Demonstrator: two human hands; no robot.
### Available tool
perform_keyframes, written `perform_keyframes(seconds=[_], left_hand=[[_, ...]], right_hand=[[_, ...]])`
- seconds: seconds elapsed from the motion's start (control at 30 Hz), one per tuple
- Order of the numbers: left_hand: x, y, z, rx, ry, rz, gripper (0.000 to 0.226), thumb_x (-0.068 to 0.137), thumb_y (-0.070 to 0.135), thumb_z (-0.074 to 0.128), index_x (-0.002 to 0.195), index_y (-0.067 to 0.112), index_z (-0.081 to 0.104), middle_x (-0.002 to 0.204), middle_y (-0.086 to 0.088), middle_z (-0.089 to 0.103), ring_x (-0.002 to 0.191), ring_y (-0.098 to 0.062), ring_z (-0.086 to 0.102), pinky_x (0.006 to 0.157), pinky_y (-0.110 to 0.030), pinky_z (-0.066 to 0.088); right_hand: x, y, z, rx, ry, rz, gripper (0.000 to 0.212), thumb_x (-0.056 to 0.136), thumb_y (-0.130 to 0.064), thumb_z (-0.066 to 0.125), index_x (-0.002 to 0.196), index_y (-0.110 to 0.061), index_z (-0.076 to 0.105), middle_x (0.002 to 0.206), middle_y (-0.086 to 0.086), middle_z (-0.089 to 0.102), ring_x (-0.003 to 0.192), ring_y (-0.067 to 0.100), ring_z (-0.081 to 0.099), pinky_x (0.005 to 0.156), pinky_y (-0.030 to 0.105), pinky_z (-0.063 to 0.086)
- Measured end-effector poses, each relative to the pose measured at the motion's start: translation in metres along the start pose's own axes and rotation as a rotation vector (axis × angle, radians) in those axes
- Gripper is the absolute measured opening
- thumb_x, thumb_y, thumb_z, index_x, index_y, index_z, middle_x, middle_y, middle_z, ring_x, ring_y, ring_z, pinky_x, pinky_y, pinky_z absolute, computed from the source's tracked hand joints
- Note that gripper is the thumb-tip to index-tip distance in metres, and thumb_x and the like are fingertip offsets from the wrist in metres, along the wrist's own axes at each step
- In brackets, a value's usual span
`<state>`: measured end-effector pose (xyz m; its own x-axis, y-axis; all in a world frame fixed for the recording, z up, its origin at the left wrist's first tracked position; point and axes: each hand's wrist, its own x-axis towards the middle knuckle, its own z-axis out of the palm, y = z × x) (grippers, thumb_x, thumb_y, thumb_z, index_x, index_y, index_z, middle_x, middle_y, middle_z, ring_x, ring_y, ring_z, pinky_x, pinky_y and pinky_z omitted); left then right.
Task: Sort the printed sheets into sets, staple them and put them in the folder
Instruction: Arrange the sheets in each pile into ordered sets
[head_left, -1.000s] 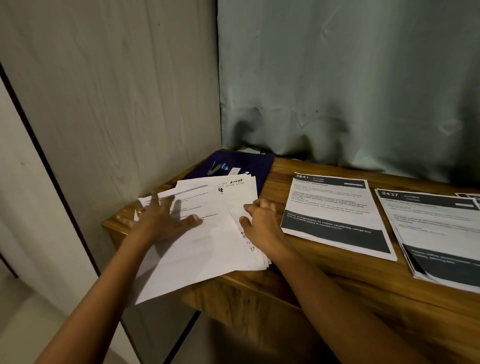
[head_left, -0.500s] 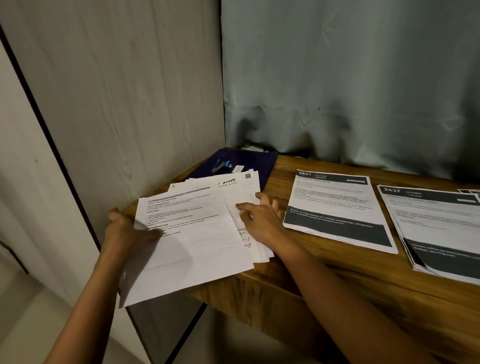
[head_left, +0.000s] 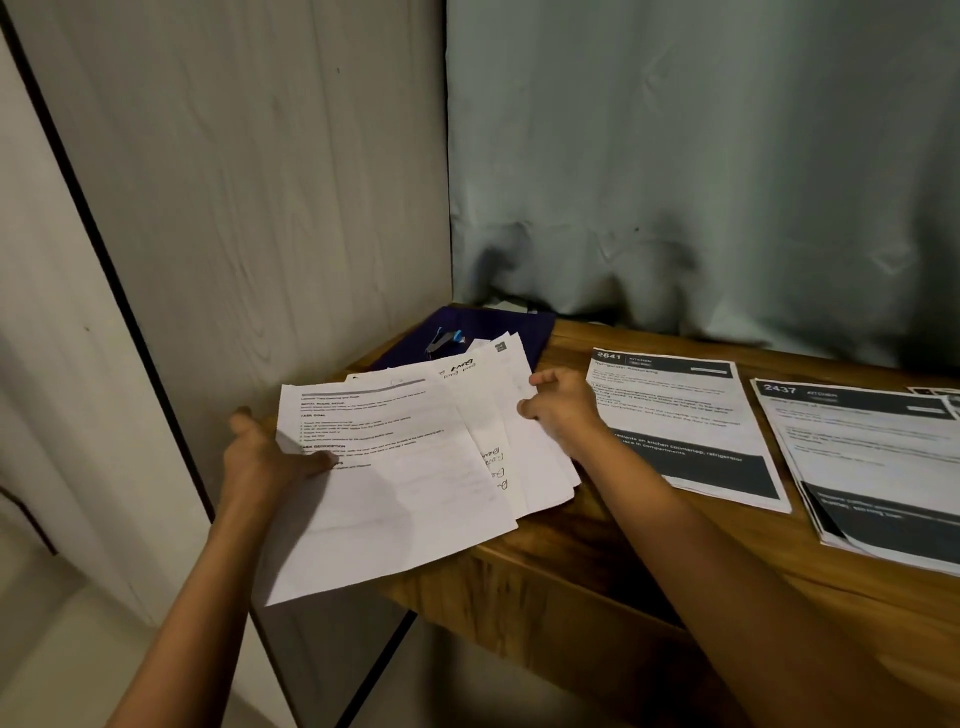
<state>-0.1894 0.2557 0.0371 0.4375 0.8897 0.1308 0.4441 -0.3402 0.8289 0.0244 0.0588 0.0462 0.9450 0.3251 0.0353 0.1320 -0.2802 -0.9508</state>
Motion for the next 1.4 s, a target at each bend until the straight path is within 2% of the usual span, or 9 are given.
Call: perform_keyframes(seconds=[0.23,0.4,0.5,0.63,0.8,0.9,1.07,1.2,1.4], left_hand=[[-0.003,0.015,0.013,0.013,0.025,0.067,0.085,0.072,0.008,0.082,0.136,-0.006,0.028,0.135,-0.03,0.045,0.123,-0.045,0.045,0.092,-0.048,0.042],[-0.008,0.018,0.025,0.285,-0.017,0.206,0.069,0.086,0.033,0.069,0.134,-0.003,0.035,0.138,-0.03,0.04,0.124,-0.046,0.041,0.097,-0.051,0.039],[-0.023,0.025,0.041,0.452,-0.152,0.368,0.067,0.097,0.044,0.044,0.15,0.01,0.021,0.158,-0.016,0.015,0.144,-0.037,0.015,0.116,-0.047,0.015],[-0.044,0.03,0.069,0.537,-0.449,0.522,0.08,0.085,0.072,0.021,0.153,0.033,0.006,0.161,0.001,-0.003,0.147,-0.028,-0.009,0.115,-0.048,-0.008],[-0.048,0.02,0.089,0.696,-0.514,0.536,0.095,0.07,0.086,0.007,0.152,0.037,0.004,0.161,0.004,-0.005,0.147,-0.032,-0.009,0.113,-0.057,-0.01],[-0.047,0.017,0.091,0.734,-0.509,0.536,0.111,0.057,0.095,-0.008,0.152,0.038,0.002,0.161,0.004,-0.006,0.147,-0.032,-0.009,0.113,-0.055,-0.012],[-0.05,0.02,0.088,0.766,-0.507,0.526,0.093,0.071,0.081,0.011,0.152,0.037,0.003,0.161,0.004,-0.006,0.147,-0.032,-0.008,0.113,-0.054,-0.012],[-0.049,0.02,0.088,0.764,-0.511,0.518,0.094,0.07,0.081,0.011,0.152,0.036,0.004,0.161,0.004,-0.005,0.147,-0.033,-0.007,0.113,-0.055,-0.011],[-0.047,0.021,0.086,0.781,-0.514,0.524,0.092,0.073,0.081,0.013,0.152,0.035,0.005,0.161,0.002,-0.004,0.147,-0.034,-0.005,0.114,-0.057,-0.008]], right_hand=[[0.013,-0.007,-0.035,-0.196,0.137,-0.04,0.029,0.078,0.0,0.07,0.105,-0.008,0.061,0.114,0.01,0.061,0.103,0.025,0.057,0.076,0.026,0.044],[0.01,-0.003,-0.042,-0.326,0.126,-0.08,0.031,0.081,-0.015,0.073,0.108,-0.005,0.061,0.114,0.01,0.061,0.093,0.019,0.052,0.075,0.026,0.041],[0.007,0.003,-0.038,-0.372,0.082,-0.101,0.048,0.075,-0.02,0.081,0.115,-0.005,0.058,0.114,0.01,0.06,0.099,0.024,0.056,0.075,0.027,0.042],[0.006,0.005,-0.032,-0.4,0.106,-0.1,0.049,0.072,-0.014,0.083,0.114,-0.005,0.058,0.114,0.011,0.061,0.101,0.025,0.058,0.076,0.026,0.044],[0.005,0.007,-0.033,-0.356,0.187,-0.071,0.023,0.076,-0.008,0.078,0.087,-0.009,0.058,0.094,0.005,0.057,0.085,0.02,0.055,0.071,0.028,0.045],[0.009,0.01,-0.036,-0.356,0.229,-0.074,0.03,0.078,-0.007,0.076,0.062,-0.011,0.051,0.08,0.008,0.058,0.075,0.021,0.056,0.065,0.026,0.042],[0.015,0.014,-0.038,-0.319,0.294,-0.073,0.027,0.08,-0.004,0.072,0.06,-0.01,0.054,0.078,0.012,0.062,0.072,0.023,0.059,0.063,0.025,0.042],[0.017,0.013,-0.045,-0.323,0.359,-0.1,0.006,0.085,-0.01,0.064,0.08,-0.009,0.06,0.084,0.007,0.061,0.08,0.025,0.059,0.064,0.029,0.042],[0.02,-0.003,-0.077,-0.303,0.498,-0.218,0.006,0.09,-0.014,0.06,0.096,-0.012,0.061,0.101,0.01,0.065,0.088,0.028,0.059,0.069,0.029,0.04]])
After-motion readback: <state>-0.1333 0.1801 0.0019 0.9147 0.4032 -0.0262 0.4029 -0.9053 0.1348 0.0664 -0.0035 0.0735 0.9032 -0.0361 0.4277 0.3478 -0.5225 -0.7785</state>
